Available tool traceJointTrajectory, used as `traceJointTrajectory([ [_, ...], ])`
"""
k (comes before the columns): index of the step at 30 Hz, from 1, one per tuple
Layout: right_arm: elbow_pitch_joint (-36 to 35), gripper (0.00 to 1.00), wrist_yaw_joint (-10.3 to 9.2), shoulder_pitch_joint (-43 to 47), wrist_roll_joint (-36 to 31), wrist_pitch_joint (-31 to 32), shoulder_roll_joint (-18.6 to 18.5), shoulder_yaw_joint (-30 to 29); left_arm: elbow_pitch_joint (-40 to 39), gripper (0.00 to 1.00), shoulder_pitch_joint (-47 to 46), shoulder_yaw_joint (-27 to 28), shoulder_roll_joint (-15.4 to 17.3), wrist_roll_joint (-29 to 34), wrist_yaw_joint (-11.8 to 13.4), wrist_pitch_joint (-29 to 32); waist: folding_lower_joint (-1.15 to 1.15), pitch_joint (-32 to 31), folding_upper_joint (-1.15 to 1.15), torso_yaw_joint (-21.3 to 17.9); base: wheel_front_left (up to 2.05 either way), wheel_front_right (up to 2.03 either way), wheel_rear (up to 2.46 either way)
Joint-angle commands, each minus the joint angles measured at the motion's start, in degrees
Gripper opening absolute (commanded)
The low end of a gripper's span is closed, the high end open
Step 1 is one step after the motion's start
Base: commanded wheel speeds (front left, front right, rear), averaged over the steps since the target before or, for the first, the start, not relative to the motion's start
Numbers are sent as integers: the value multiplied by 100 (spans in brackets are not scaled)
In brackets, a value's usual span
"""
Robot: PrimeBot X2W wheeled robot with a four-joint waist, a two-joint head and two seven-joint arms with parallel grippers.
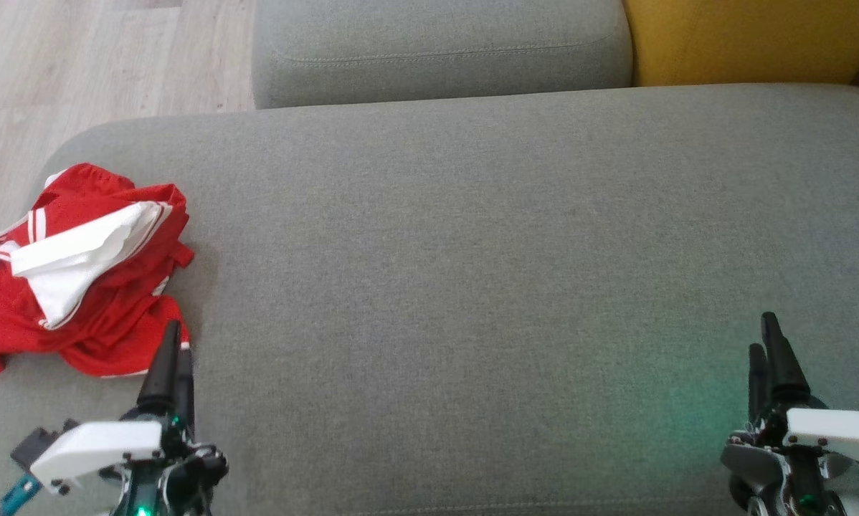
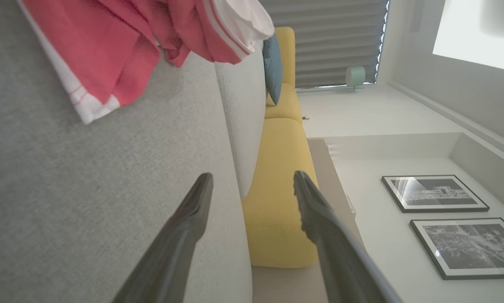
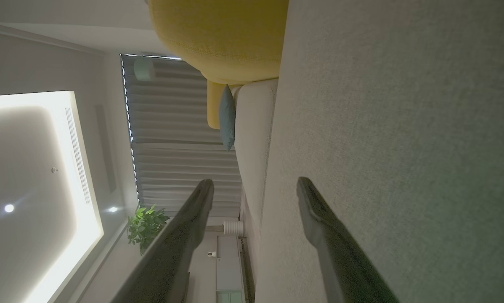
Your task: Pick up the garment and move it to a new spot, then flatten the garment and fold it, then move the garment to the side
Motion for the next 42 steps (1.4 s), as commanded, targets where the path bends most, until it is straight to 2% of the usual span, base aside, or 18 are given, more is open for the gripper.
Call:
traceJointTrajectory([
  [1,-258,100,7,-285,-161,-61,-160,44,-265,100,-339,-11,65,173,-15,-58,0,-1,0,-1,0,0,0],
  [10,-405,100,8,-330,-800,-125,-238,127,-467,100,-397,-65,66,821,-8,-192,0,-8,0,-10,0,0,0],
  [28,-875,100,11,-343,-2538,-210,-324,355,-712,100,-513,-300,81,2539,53,-494,0,-23,0,-4,0,0,0],
  [42,-1054,100,13,-335,-3888,-310,-376,547,-864,100,-555,-457,158,3868,211,-730,0,-26,0,-5,0,0,0],
])
